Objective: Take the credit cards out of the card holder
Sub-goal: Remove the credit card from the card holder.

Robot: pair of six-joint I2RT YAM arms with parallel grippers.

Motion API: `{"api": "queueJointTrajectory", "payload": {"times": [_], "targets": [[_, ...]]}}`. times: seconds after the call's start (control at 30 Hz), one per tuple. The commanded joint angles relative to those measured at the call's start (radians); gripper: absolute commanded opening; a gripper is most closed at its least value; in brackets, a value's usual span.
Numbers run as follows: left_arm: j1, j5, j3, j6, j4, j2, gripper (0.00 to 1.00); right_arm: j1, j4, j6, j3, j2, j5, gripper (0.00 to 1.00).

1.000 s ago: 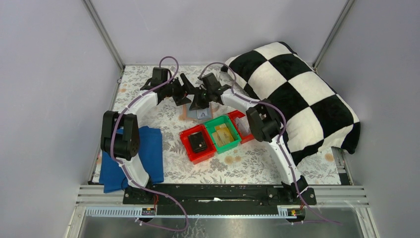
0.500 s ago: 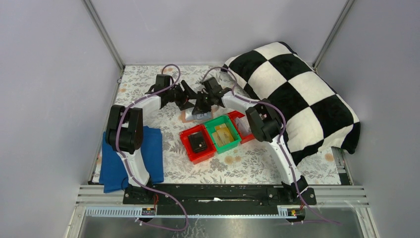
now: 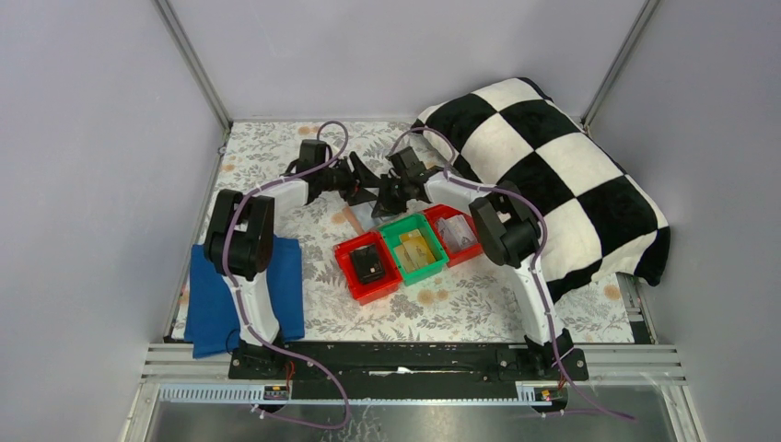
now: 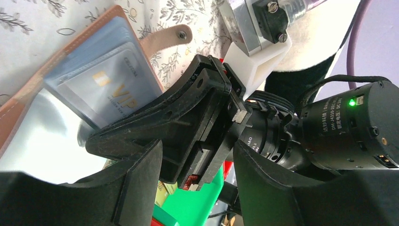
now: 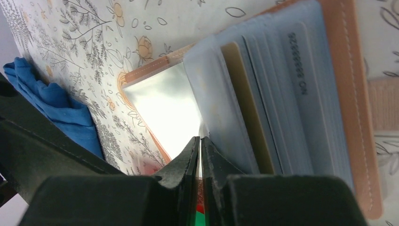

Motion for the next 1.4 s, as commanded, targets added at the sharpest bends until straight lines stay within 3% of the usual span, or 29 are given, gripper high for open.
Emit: {"api": "queueJointTrajectory", "payload": {"times": [0.0,0.2,0.57,0.97,1.37], "targets": [[0.046,-0.206,-0.004,0.021,-0.02,0.062,0.59,-0.044,-0.009,-0.06,-0.02,-0.179,0.011,0.13],[0.048,-0.211,-0.03,0.013,0.01,0.032,0.59,-0.064,-0.006,-0.076,-0.03,-0.204,0.01,0.13],[0.05,-0.265,-0.177,-0.069,0.252,-0.186,0.59,-0.064,-0.001,-0.069,-0.016,-0.19,-0.009,0.13],[0.027,-0.223,-0.097,-0.072,0.151,-0.085,0.56,-0.082,-0.04,-0.107,0.028,-0.2,0.05,0.14],[0.002,-0.224,0.005,0.022,-0.063,0.021,0.55,-0.122,-0.169,-0.164,0.213,-0.041,0.093,0.17]]}}
